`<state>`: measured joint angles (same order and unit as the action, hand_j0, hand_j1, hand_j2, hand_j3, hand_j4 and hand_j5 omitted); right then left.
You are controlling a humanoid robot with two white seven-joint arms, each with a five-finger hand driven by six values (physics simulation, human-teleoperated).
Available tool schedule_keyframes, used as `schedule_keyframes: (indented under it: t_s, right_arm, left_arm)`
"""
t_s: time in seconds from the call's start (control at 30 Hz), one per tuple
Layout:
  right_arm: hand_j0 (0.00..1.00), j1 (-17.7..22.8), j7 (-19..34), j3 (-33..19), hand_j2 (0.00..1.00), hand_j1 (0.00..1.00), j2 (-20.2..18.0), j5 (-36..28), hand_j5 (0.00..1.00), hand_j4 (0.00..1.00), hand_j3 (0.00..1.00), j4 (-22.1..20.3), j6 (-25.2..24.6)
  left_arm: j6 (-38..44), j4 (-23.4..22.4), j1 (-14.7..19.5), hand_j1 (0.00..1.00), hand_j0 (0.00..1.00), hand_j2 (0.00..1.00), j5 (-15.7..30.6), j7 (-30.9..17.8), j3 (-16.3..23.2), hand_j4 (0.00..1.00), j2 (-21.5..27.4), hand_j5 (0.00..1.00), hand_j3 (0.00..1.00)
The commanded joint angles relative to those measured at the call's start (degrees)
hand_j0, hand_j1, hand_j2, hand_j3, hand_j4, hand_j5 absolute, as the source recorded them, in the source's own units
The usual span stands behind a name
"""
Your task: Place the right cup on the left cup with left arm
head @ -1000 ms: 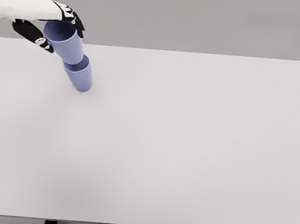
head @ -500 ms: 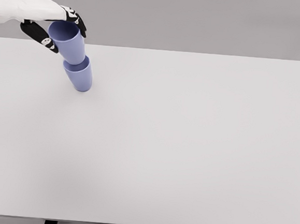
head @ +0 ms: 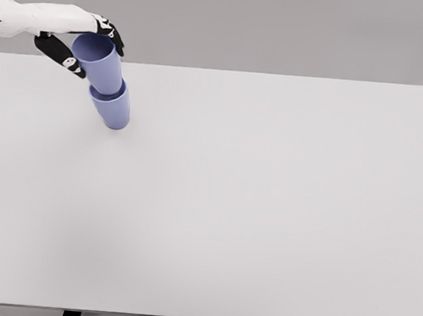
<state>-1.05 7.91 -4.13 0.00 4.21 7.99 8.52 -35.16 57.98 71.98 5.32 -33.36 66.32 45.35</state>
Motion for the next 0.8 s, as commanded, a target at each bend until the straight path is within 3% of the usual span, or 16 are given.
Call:
schedule_keyframes:
  t_s: [0.0,0.77]
  right_arm:
    - [1.00,0.0,0.1,0.0,1.00,1.00,0.0,0.0,1.00,1.00,1.00,0.0,0.0]
    - [1.00,0.0,0.0,0.0,1.00,1.00,0.0,0.0,1.00,1.00,1.00,0.0,0.0]
  left_arm:
    - [0.2,0.1,0.0,0.62,0.62,0.62,0.4,0.1,-0.1,0.62,0.0,0.62,0.62]
    - [0.2,-2.0,-0.7,0.62,0.62,0.62,-1.5,0.4,-0.2,0.62,-1.6,0.62,0.62]
